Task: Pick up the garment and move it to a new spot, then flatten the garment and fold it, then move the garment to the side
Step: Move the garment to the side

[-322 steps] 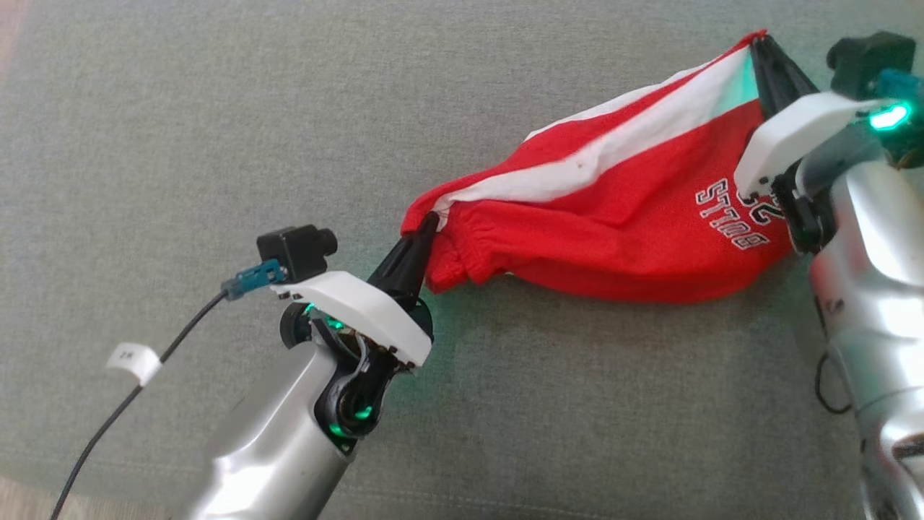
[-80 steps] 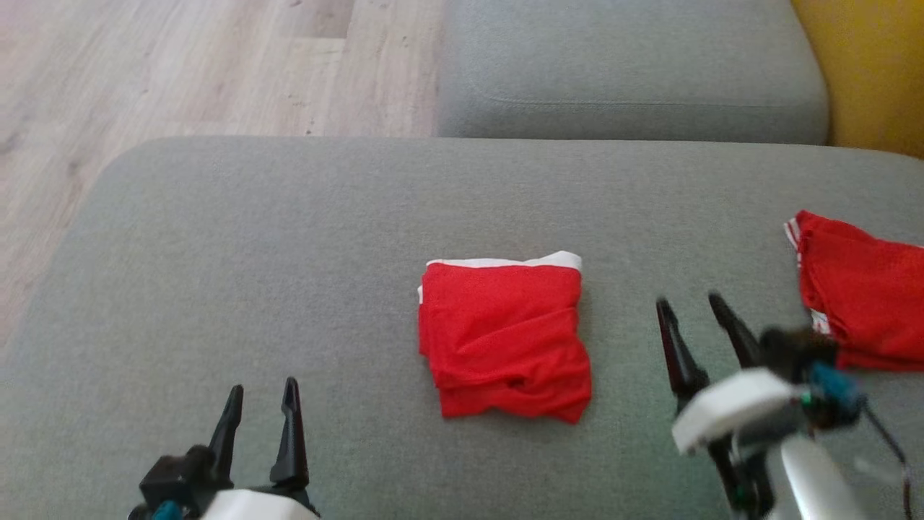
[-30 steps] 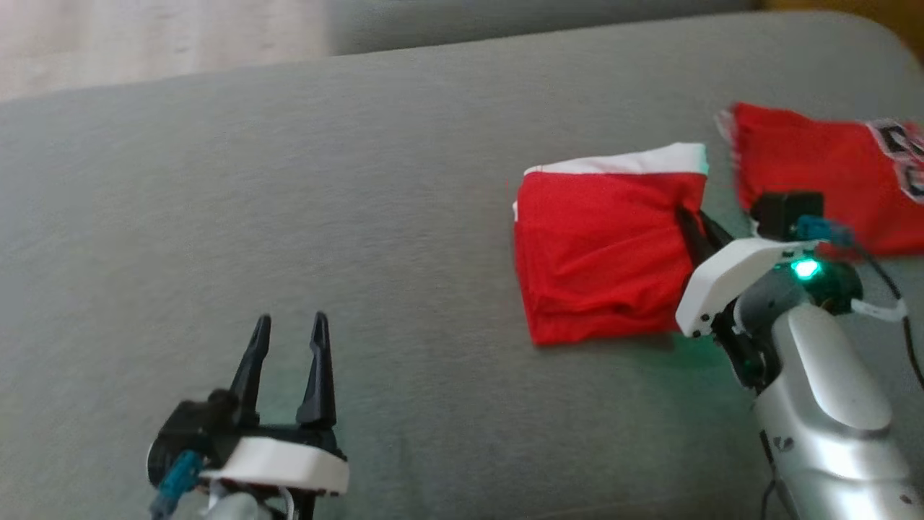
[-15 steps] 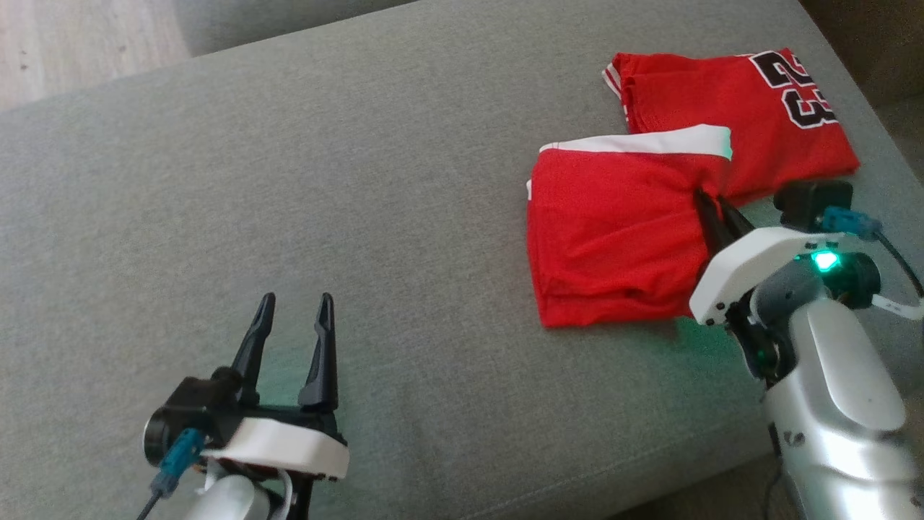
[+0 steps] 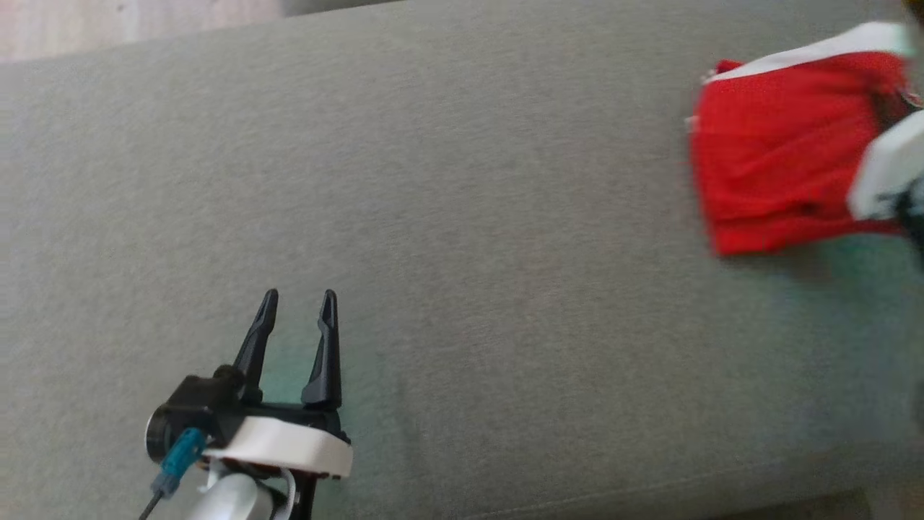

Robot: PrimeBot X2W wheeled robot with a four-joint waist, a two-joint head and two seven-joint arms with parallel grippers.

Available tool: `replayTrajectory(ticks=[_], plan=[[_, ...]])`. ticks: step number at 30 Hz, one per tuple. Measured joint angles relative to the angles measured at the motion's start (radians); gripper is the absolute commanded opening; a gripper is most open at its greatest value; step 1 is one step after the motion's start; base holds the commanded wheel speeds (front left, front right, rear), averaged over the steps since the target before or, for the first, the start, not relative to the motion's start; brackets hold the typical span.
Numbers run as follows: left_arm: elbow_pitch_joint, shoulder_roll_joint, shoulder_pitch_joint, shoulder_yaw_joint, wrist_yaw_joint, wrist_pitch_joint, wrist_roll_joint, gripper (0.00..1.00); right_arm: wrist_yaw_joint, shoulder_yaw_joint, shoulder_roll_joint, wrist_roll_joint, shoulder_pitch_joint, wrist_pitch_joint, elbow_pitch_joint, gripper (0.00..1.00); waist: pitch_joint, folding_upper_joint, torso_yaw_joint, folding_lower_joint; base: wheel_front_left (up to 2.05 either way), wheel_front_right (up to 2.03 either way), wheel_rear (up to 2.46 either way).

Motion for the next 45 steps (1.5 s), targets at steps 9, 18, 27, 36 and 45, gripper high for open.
replayTrajectory(ticks=[9,18,27,36,45], plan=[[-0.015,0.0,-0.023,-0.005,0.0,0.0,0.002,1.0,0.0,-0.047,-0.16,-0.053,-0.095,0.014,0.121,0.0,0.062,0.0,0.105,0.0001,0.0,0.0,0.0],[-0.016,0.0,-0.04,-0.012,0.006,0.0,0.01,1.0,0.0,-0.119,-0.166,-0.168,-0.113,-0.018,0.215,1.0,0.102,0.0,0.138,0.0002,0.0,0.0,0.0],[-0.012,0.0,-0.04,-0.012,0.009,0.0,0.009,1.0,0.0,-0.157,-0.114,-0.242,-0.142,-0.069,0.199,1.0,0.069,0.0,0.107,0.0,0.0,0.0,0.0],[0.016,0.001,-0.04,0.013,0.008,-0.002,-0.023,1.0,0.0,-0.08,-0.043,-0.171,-0.144,-0.129,0.097,1.0,-0.014,0.0,0.085,-0.0001,0.0,0.0,0.0],[0.099,0.005,-0.011,0.068,0.009,-0.028,-0.069,1.0,0.0,-0.064,0.082,-0.109,0.075,-0.245,-0.054,1.0,-0.135,0.0,0.1,-0.0002,0.0,0.0,0.0]])
